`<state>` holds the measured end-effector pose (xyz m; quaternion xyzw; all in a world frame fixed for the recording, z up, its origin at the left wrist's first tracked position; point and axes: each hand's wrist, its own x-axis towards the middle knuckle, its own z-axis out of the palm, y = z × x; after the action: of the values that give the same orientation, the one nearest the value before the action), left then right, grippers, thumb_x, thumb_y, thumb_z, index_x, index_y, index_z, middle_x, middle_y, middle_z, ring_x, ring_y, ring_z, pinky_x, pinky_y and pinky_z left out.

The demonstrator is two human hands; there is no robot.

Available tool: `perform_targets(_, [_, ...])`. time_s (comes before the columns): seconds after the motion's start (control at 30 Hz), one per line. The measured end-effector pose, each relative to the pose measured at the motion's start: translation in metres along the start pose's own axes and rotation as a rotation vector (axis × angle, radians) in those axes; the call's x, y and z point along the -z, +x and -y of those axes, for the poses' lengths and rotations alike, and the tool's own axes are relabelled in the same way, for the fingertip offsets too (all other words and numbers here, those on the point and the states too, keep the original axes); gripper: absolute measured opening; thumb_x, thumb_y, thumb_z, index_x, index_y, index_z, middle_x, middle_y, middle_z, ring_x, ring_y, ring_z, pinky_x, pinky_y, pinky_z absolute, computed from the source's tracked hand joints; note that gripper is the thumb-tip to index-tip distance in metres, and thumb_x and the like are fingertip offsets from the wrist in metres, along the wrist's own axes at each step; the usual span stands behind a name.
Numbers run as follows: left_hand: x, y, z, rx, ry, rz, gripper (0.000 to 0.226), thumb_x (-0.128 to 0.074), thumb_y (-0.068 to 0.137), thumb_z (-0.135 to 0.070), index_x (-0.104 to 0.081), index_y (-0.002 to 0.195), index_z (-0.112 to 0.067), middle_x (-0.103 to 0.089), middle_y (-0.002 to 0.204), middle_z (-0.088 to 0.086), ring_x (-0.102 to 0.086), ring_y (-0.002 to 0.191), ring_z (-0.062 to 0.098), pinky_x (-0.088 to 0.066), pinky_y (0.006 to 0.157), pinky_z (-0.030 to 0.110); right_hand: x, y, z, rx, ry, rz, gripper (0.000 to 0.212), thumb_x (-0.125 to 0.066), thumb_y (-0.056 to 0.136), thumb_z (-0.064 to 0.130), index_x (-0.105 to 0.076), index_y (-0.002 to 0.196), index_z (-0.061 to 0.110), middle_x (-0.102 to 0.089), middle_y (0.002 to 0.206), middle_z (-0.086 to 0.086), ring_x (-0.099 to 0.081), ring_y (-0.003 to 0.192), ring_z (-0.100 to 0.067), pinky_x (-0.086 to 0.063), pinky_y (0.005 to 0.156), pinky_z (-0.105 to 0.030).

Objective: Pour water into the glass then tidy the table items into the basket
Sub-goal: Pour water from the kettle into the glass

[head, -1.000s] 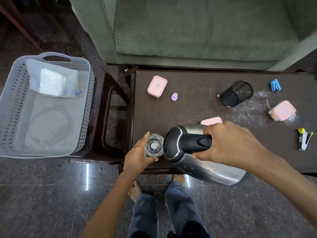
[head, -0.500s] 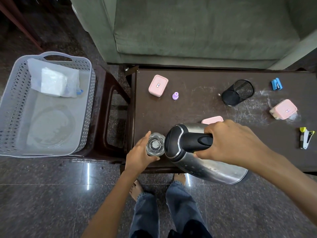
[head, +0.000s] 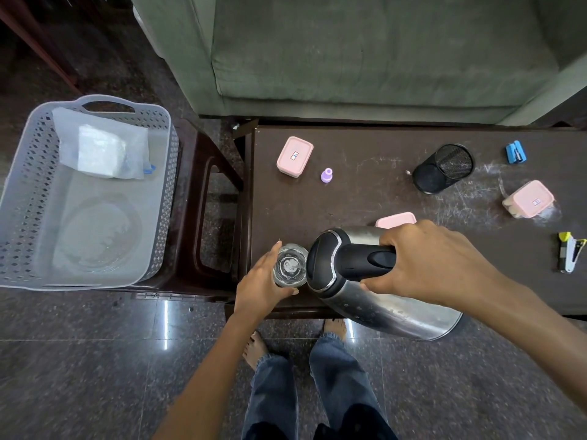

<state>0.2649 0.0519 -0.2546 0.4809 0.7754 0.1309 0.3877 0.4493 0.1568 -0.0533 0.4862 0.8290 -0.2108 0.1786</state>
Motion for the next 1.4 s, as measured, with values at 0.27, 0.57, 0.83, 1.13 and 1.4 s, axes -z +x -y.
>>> perform_targets(0.27, [-0.0001,0.0001,0.0005,-0.007,0.009,-0.002,0.103,-0.081,0.065,-0.040,-0.019,0.147,-0.034,-0.044,0.143,-0.011,-0.045,0.129,0.010,-0.043,0.093,0.029,0.0011,0.0004,0.0014,-0.006,-0.010,0.011,0.039,-0.063,0.068,0.054,-0.041,0.064,0.022,-0.041,0.065,0.007,-0.046,0.068,-0.023,-0.034,0.060,-0.029])
perform_targets(0.57, [0.0012,-0.0006,-0.0001,-0.013,0.010,-0.003,0.102,-0.081,0.065,-0.039,-0.021,0.147,-0.032,-0.044,0.143,-0.012,-0.045,0.128,0.009,-0.044,0.093,0.029,0.0009,0.0017,0.0053,0.001,-0.018,0.008,0.038,-0.063,0.068,0.053,-0.046,0.069,0.019,-0.042,0.064,0.006,-0.047,0.068,-0.024,-0.032,0.057,-0.030])
perform_targets(0.83, [0.0026,-0.0009,-0.0014,-0.011,0.024,0.010,0.101,-0.079,0.067,-0.041,-0.019,0.148,-0.032,-0.043,0.144,-0.011,-0.046,0.128,0.011,-0.043,0.093,0.030,0.0015,0.0022,0.0078,0.002,-0.004,0.025,0.038,-0.064,0.068,0.055,-0.049,0.071,0.020,-0.044,0.065,0.007,-0.049,0.070,-0.024,-0.035,0.061,-0.030])
perform_targets(1.13, [0.0046,-0.0009,-0.0022,-0.009,0.029,0.016,0.100,-0.079,0.067,-0.043,-0.020,0.147,-0.033,-0.043,0.144,-0.012,-0.046,0.128,0.010,-0.043,0.093,0.030,0.0040,-0.0007,0.0069,-0.003,-0.016,0.030,0.039,-0.063,0.069,0.055,-0.039,0.064,0.024,-0.040,0.064,0.007,-0.047,0.070,-0.023,-0.033,0.059,-0.030])
perform_targets(1.4, [0.0039,-0.0005,-0.0008,-0.006,0.023,0.014,0.100,-0.080,0.066,-0.043,-0.021,0.146,-0.033,-0.044,0.143,-0.012,-0.047,0.127,0.010,-0.043,0.092,0.028,0.0039,-0.0033,0.0059,-0.015,-0.013,0.021,0.038,-0.063,0.069,0.056,-0.045,0.071,0.022,-0.040,0.065,0.007,-0.047,0.071,-0.024,-0.030,0.056,-0.030])
